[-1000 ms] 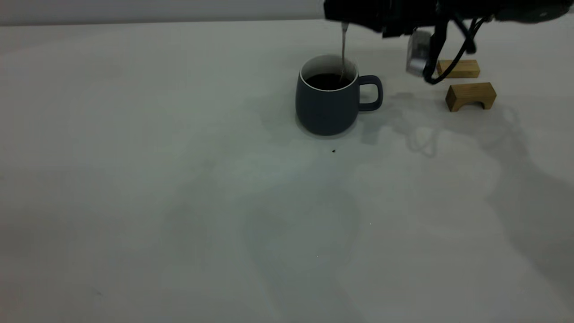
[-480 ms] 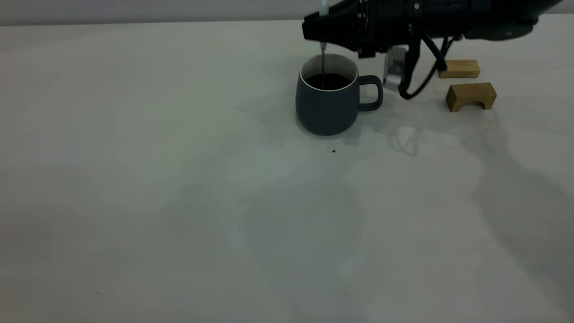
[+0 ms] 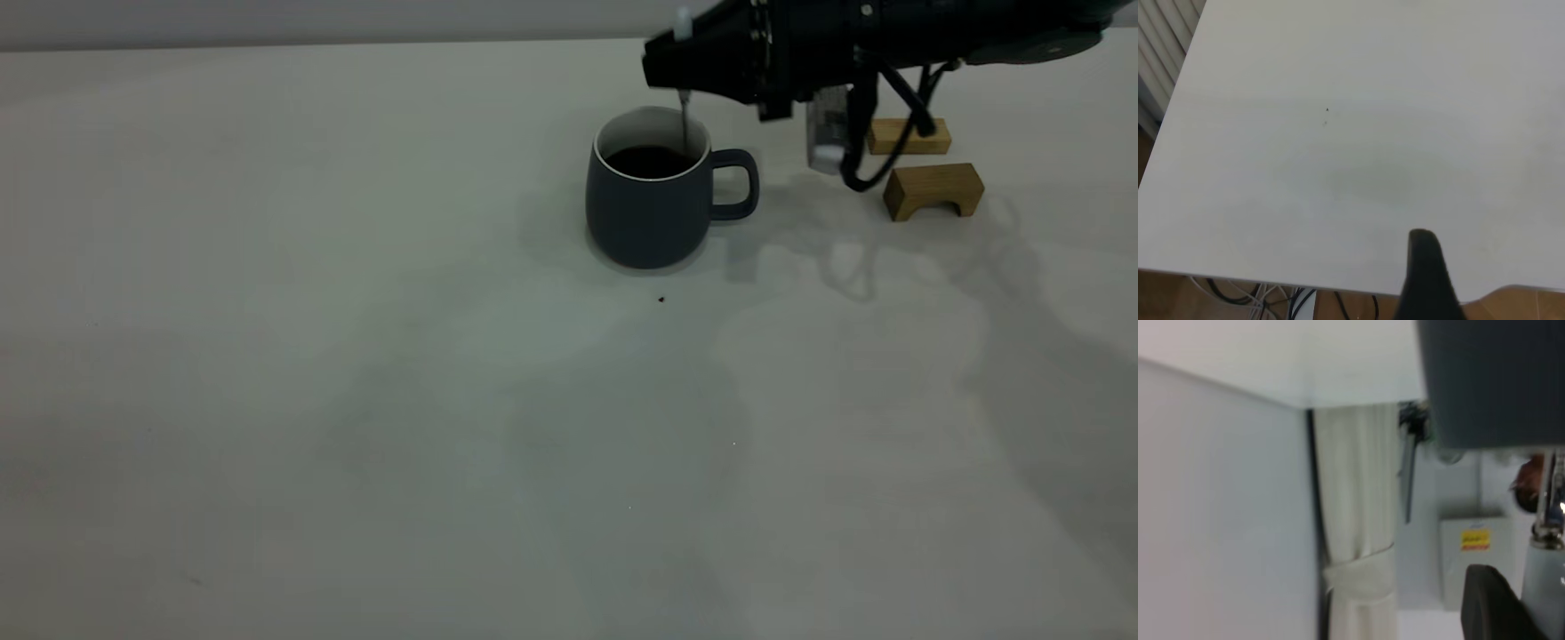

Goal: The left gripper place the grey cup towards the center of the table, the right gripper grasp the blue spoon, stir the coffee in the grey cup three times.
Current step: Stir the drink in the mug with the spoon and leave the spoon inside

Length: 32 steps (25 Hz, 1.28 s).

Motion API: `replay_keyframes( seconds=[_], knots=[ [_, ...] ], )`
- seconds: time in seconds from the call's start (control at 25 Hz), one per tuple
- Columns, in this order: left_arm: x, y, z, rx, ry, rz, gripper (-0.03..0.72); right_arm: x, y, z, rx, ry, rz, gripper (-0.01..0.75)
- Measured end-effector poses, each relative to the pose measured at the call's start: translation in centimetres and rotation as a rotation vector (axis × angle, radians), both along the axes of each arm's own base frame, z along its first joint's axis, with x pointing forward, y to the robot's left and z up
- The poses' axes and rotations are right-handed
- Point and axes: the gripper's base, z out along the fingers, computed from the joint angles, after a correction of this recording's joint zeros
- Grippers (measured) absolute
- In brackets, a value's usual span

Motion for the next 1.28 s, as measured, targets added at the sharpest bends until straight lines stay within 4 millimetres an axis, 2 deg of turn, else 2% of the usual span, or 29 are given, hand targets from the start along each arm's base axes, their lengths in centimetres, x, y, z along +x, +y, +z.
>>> replay_keyframes(
  seconds=[0.2, 0.44, 0.72, 0.84, 0.96, 1.12, 1.28],
  knots=[
    [0.0, 0.0, 0.0, 0.000, 0.000, 0.000, 0.585, -0.4, 0.6, -0.2, -0.024, 0.000, 0.047, 0.106],
    [0.0, 0.0, 0.0, 0.000, 0.000, 0.000, 0.585, 0.0, 2.5, 0.6, 0.063, -0.019, -0.015, 0.106],
    [0.0, 0.0, 0.0, 0.000, 0.000, 0.000, 0.585, 0.9, 0.6, 0.4, 0.001, -0.170, -0.064, 0.106],
    [0.0, 0.0, 0.0, 0.000, 0.000, 0.000, 0.585, 0.9, -0.4, 0.5, 0.008, -0.183, -0.042, 0.106],
    [0.0, 0.0, 0.0, 0.000, 0.000, 0.000, 0.585, 0.5, -0.4, 0.3, -0.014, -0.185, 0.003, 0.106],
    [0.0, 0.0, 0.0, 0.000, 0.000, 0.000, 0.585, 0.1, 0.7, 0.2, -0.025, -0.182, 0.047, 0.106],
    [0.0, 0.0, 0.0, 0.000, 0.000, 0.000, 0.585, -0.2, 2.7, 0.4, 0.014, -0.159, 0.042, 0.106]
  ],
)
